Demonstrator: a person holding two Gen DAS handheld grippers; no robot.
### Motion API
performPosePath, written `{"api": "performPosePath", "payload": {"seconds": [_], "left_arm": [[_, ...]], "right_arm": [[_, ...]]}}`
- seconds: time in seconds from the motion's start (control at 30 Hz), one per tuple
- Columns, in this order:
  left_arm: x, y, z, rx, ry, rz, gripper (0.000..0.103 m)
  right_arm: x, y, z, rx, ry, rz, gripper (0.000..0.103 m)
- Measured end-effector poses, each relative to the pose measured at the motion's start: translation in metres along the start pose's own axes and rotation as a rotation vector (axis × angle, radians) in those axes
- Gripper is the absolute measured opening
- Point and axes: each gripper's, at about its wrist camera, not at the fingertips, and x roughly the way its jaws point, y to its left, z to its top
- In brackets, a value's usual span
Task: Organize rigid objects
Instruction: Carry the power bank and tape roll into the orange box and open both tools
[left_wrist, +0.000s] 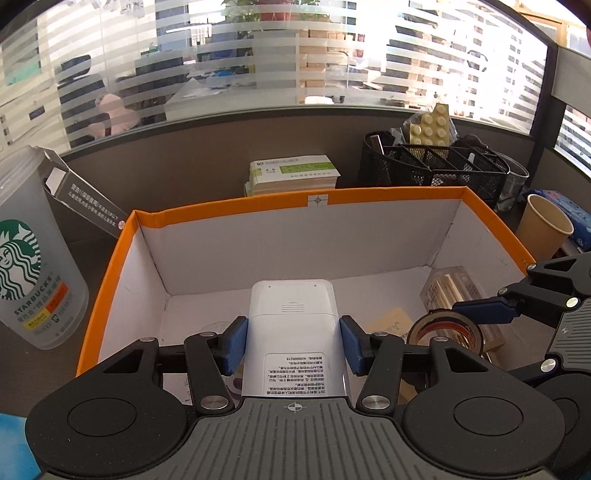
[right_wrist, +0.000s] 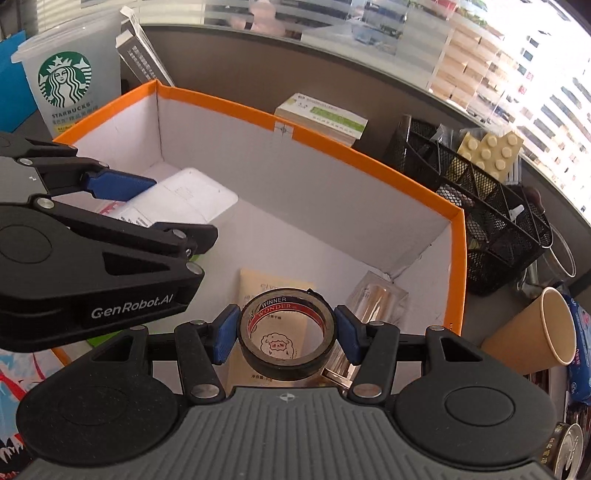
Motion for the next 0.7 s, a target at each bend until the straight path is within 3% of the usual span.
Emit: {"api": "performPosePath", "payload": {"seconds": [0.37, 0.7], "left_arm": [[0.011, 0.002, 0.006, -0.015, 0.067, 0.0, 0.051], [0.01, 0.005, 0.006, -0.03, 0.063, -0.017, 0.052]], "right_arm": [[0.01, 0.001, 0.008, -0.033, 0.074, -0.007, 0.054], [0.016, 0.003, 0.008, -0.037, 0.071, -0.003, 0.058]]}}
